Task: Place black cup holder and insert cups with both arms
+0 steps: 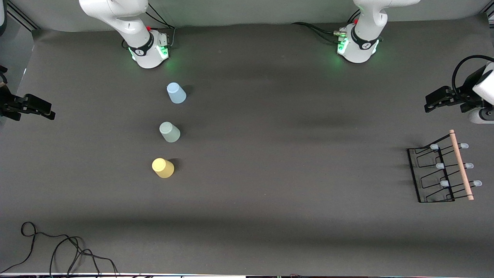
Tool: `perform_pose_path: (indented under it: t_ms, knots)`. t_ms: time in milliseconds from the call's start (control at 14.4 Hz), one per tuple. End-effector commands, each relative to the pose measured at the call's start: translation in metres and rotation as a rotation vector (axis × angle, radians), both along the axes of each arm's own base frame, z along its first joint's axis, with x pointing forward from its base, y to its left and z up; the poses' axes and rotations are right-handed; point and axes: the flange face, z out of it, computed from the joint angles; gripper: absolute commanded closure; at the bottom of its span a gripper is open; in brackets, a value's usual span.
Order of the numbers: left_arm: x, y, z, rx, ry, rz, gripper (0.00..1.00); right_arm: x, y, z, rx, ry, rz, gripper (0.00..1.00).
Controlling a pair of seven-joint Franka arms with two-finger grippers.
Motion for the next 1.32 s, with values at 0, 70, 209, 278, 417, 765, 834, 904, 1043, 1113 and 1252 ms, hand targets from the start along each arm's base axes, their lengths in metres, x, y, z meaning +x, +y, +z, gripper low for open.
perform_pose_path:
  t_ms: [0, 70, 209, 278, 417, 765, 834, 904, 1043, 1113, 1252]
  knots:
    - [-0.008, -0.006, 0.002, 0.007, 0.008, 0.022, 0.00, 0.002, -0.002, 0.004, 0.019, 0.002, -0.009, 0.00]
    - [-0.007, -0.006, 0.000, 0.007, 0.009, 0.022, 0.00, 0.002, -0.002, 0.004, 0.019, 0.002, -0.009, 0.00]
    - [-0.007, -0.005, -0.002, 0.007, 0.014, 0.025, 0.00, 0.002, -0.002, 0.004, 0.019, 0.002, -0.009, 0.00]
    - [-0.007, -0.005, -0.003, 0.009, 0.017, 0.025, 0.00, 0.002, -0.002, 0.004, 0.019, 0.002, -0.011, 0.00]
    - [-0.010, -0.003, -0.002, 0.007, 0.029, 0.028, 0.00, 0.002, -0.002, 0.004, 0.019, 0.002, -0.009, 0.00]
    - [-0.008, -0.001, 0.000, 0.010, 0.009, 0.029, 0.00, 0.002, -0.002, 0.004, 0.019, 0.002, -0.011, 0.00]
    - [-0.007, -0.002, 0.001, 0.012, 0.000, 0.014, 0.00, 0.002, -0.002, 0.004, 0.019, 0.002, -0.011, 0.00]
    - [-0.005, -0.004, 0.001, 0.037, -0.014, 0.004, 0.00, 0.002, -0.002, 0.003, 0.019, 0.004, -0.011, 0.00]
    - [-0.001, -0.005, 0.001, 0.049, -0.035, -0.003, 0.00, 0.002, -0.002, 0.002, 0.017, 0.005, -0.014, 0.00]
    - [0.000, -0.002, -0.001, 0.049, -0.033, 0.000, 0.00, 0.002, -0.002, 0.002, 0.018, 0.005, -0.009, 0.00]
    - [0.008, 0.010, -0.015, 0.047, -0.012, -0.005, 0.00, 0.002, 0.000, 0.000, 0.017, 0.012, -0.002, 0.00]
